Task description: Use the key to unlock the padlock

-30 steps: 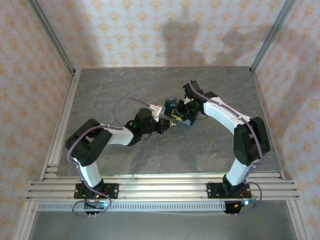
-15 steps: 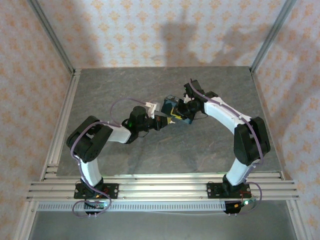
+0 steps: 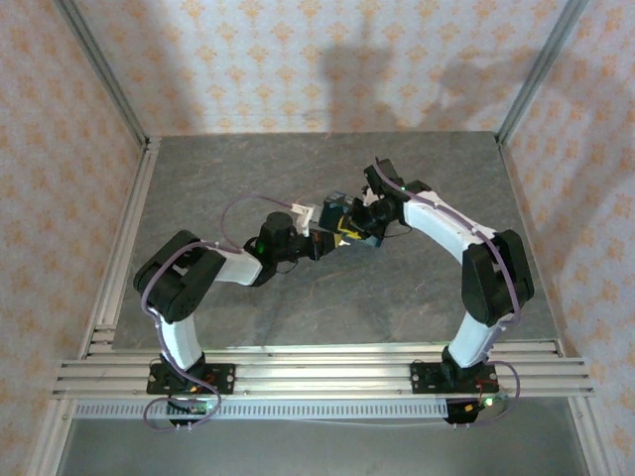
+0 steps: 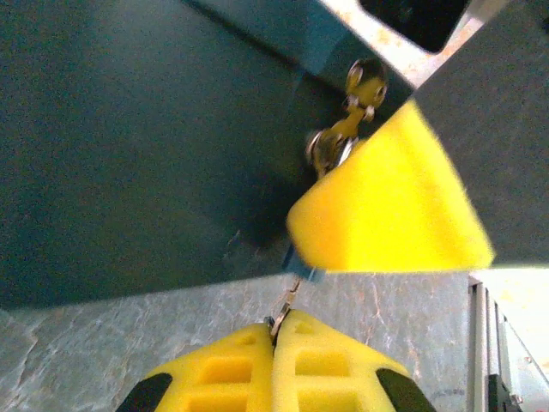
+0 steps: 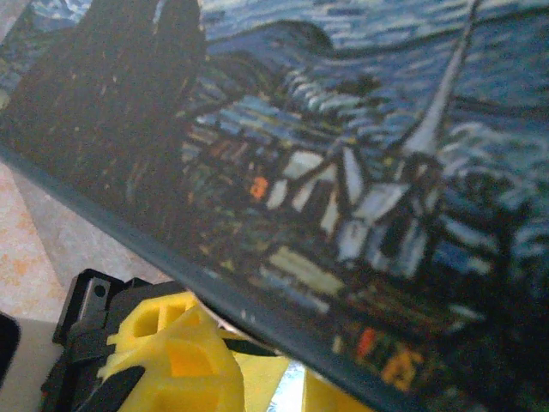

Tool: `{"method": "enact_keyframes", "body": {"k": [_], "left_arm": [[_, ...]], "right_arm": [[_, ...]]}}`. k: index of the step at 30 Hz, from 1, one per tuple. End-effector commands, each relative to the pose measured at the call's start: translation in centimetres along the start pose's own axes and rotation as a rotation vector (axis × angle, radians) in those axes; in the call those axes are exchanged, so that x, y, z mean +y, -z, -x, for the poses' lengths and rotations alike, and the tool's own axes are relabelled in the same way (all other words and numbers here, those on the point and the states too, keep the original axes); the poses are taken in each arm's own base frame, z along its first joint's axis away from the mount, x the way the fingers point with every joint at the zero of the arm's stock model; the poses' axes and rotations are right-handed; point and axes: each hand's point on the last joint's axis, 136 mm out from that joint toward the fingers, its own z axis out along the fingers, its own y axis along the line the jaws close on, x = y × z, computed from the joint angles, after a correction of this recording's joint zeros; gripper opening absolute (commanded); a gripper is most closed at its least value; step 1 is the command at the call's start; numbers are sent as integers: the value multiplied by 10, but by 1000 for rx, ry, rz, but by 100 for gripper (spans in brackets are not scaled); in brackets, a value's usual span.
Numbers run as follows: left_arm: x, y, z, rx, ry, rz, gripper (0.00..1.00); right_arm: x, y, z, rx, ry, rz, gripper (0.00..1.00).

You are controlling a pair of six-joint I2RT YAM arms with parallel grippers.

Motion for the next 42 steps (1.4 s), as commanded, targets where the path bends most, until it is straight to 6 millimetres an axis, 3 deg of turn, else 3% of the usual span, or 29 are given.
{"method": "enact_keyframes", "body": {"k": [1, 6, 11, 16, 23, 28, 34, 42], "left_arm": [[-50, 6, 69, -244, -56, -180, 0], [-55, 10, 71, -272, -1, -218, 0], [-38, 8, 52, -233, -9, -152, 0], [-11, 11, 18, -173, 8, -84, 0], [17, 12, -22, -108, 29, -19, 0], [26, 12, -30, -104, 38, 6, 0], [34, 12, -32, -95, 63, 49, 0], [40, 12, -45, -48, 106, 116, 0]], "right_arm": [[-9, -23, -41, 155, -18, -33, 0], [-15, -33, -45, 159, -29, -35, 0], [-17, -38, -45, 134, -30, -39, 0], [-26, -42, -44, 67, -41, -68, 11], [-36, -53, -48, 14, -57, -99, 17], [-34, -59, -52, -1, -62, -95, 33], [-27, -44, -42, -75, -54, -94, 50], [-30, -15, -27, -250, -101, -86, 56]]}}
